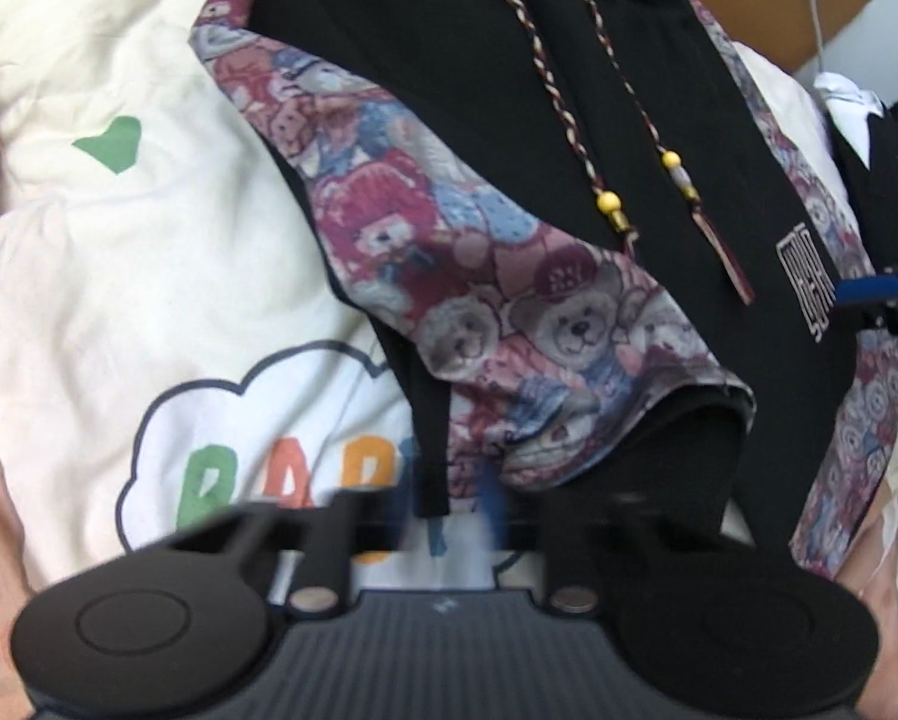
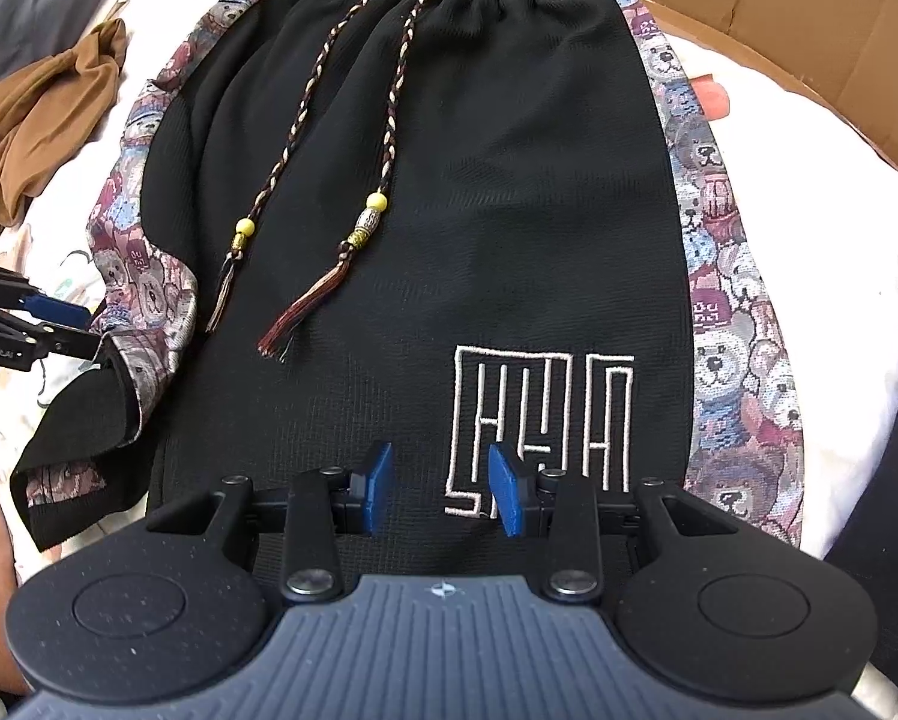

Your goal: Fold clothes

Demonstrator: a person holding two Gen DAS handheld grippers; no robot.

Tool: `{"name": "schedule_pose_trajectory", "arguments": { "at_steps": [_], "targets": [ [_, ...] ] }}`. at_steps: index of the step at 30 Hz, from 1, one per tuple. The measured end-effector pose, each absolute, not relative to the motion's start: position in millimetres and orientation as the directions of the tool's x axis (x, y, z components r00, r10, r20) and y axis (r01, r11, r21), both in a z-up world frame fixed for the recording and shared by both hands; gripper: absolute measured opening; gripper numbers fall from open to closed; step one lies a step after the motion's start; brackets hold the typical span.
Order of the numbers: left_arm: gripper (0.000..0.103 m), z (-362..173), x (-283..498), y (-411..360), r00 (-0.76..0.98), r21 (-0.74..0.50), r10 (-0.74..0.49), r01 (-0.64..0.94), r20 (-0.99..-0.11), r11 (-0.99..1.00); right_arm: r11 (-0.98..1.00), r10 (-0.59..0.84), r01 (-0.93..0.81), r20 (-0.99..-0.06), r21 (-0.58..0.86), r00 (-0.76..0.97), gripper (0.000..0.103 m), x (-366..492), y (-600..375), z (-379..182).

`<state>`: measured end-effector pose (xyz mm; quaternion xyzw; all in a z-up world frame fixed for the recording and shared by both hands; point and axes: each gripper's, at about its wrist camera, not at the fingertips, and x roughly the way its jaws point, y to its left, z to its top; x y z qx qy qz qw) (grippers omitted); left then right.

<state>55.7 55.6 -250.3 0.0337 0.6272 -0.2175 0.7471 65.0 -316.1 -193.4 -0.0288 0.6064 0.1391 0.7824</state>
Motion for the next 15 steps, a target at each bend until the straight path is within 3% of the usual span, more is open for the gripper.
{"name": "schedule_pose_trajectory", "arguments": {
  "at_steps": [15],
  "targets": [
    [0.006, -187, 29, 140, 0.139, -0.227, -0.285, 0.329, -0.948, 0.917, 0.945, 0.172, -0.316, -0.95, 0.085, 0.26, 0.04, 66, -284, -164]
  ]
}}
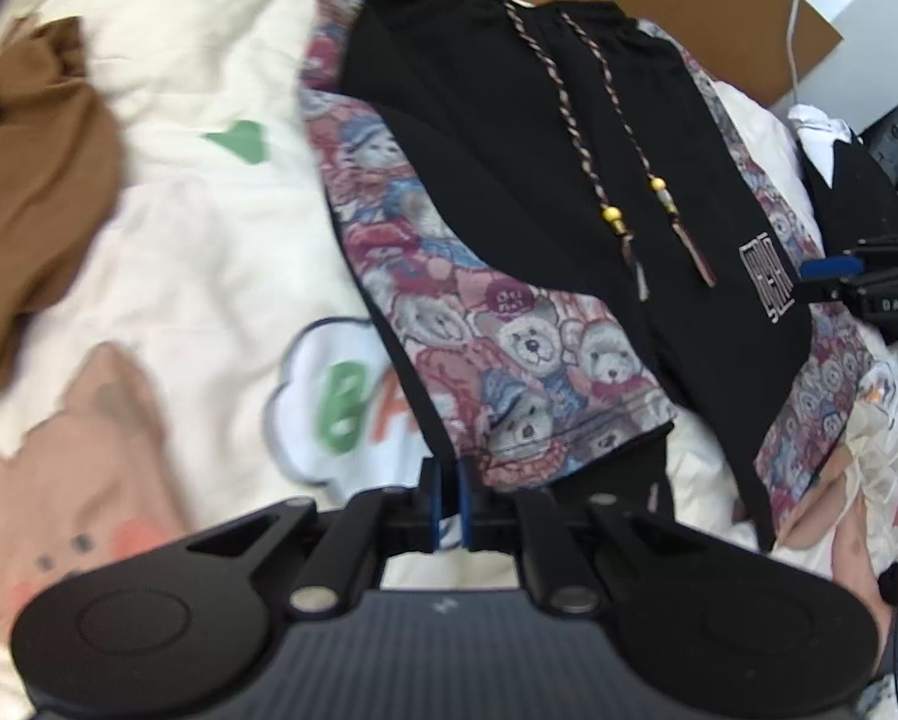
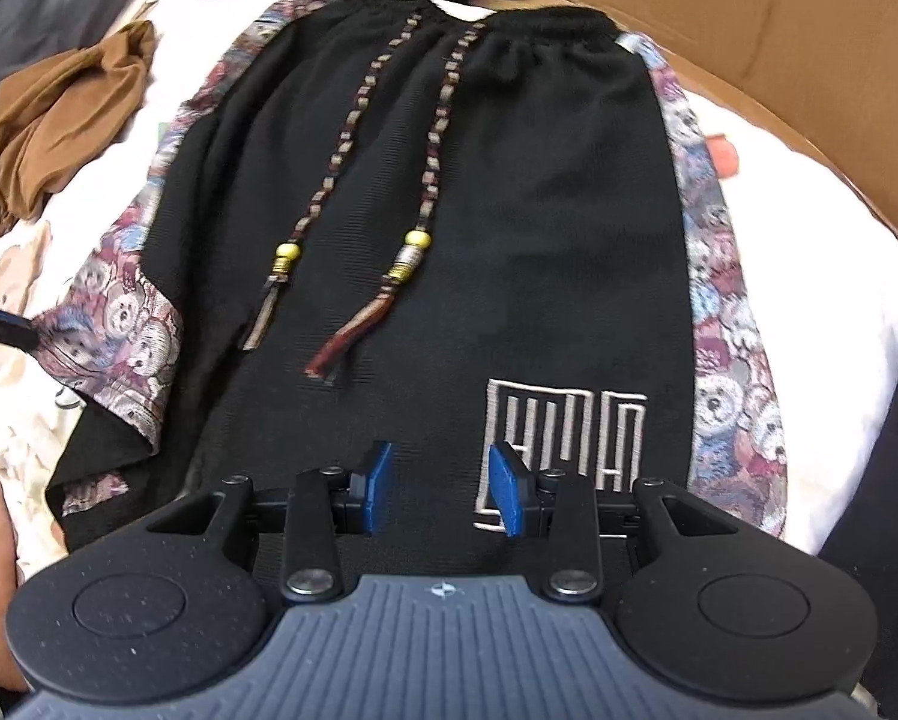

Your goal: Fold clothes

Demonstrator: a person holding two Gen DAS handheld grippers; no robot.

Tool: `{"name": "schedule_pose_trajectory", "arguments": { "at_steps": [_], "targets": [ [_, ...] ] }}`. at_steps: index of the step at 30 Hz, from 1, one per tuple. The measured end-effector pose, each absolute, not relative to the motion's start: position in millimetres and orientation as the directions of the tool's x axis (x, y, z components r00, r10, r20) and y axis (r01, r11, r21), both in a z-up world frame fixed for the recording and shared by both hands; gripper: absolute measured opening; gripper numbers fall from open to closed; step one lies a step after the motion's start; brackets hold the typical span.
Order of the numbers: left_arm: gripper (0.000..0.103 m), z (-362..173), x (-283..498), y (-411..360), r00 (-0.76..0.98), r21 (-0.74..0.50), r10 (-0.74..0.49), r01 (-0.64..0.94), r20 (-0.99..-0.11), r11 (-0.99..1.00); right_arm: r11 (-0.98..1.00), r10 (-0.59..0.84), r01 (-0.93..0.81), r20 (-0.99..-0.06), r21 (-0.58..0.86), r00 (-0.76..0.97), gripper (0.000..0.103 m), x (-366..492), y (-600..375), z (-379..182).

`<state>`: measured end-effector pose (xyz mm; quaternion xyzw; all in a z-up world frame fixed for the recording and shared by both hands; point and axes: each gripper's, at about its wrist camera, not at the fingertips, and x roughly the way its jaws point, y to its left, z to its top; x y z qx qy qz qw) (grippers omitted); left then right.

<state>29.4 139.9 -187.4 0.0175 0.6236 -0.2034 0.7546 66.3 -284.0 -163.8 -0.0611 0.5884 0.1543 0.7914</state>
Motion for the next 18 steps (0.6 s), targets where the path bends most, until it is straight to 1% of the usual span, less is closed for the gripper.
{"name": "schedule_pose_trajectory", "arguments": {
  "at_steps": [9, 14, 18],
  "targets": [
    [0.005, -192, 26, 218, 0.155, -0.151, -0.183, 0.198, -0.971, 0.968, 0.908, 0.209, -0.406, -0.949, 0.099, 0.235, 0.04, 64, -238, -147],
    [0.005, -203, 30, 248, 0.164, -0.109, -0.139, 0.176, -0.977, 0.978, 0.896, 0.215, -0.43, -0.954, 0.108, 0.209, 0.04, 64, -218, -153],
    [0.005, -212, 34, 256, 0.15, -0.086, -0.118, 0.205, -0.982, 0.975, 0.89, 0.239, -0.432, -0.956, 0.146, 0.168, 0.04, 62, -208, -161]
  ]
}}
